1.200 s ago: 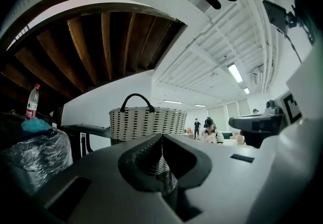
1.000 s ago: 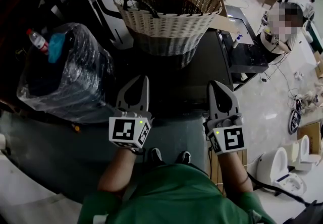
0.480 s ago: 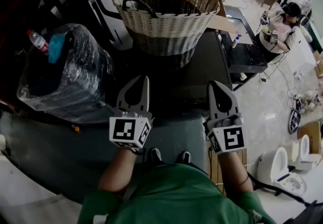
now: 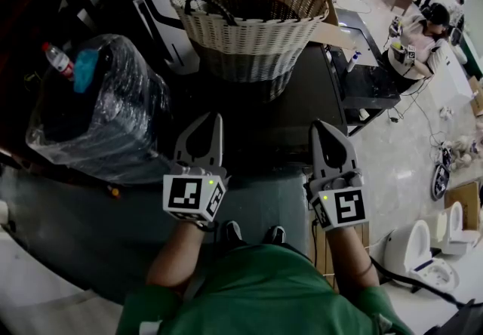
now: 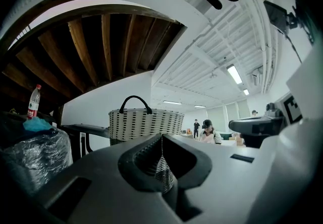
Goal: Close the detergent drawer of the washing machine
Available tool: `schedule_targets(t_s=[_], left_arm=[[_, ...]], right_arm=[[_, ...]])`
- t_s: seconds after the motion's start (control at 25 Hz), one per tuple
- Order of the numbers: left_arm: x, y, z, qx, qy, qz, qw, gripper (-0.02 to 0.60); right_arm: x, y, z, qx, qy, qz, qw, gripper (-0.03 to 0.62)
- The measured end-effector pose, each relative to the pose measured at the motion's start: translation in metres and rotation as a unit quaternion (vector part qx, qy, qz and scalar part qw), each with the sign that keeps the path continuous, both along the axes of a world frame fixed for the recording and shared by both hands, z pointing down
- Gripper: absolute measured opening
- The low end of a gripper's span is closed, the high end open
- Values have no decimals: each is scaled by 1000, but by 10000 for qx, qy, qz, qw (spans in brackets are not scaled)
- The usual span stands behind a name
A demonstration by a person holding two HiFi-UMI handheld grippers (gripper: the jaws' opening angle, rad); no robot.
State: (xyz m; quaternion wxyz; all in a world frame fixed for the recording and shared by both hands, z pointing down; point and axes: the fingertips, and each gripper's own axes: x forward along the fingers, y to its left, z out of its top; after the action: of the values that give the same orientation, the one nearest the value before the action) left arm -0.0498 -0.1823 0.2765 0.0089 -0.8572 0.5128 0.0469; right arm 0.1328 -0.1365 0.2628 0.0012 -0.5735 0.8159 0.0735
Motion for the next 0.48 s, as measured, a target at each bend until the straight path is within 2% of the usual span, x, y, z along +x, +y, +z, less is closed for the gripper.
schedule_targets(t_s=[0.48], left_arm=[[-9, 7, 0, 8, -21, 77, 10000, 21]], right_arm=[[-8, 8, -1, -38, 50, 100, 9999, 21]])
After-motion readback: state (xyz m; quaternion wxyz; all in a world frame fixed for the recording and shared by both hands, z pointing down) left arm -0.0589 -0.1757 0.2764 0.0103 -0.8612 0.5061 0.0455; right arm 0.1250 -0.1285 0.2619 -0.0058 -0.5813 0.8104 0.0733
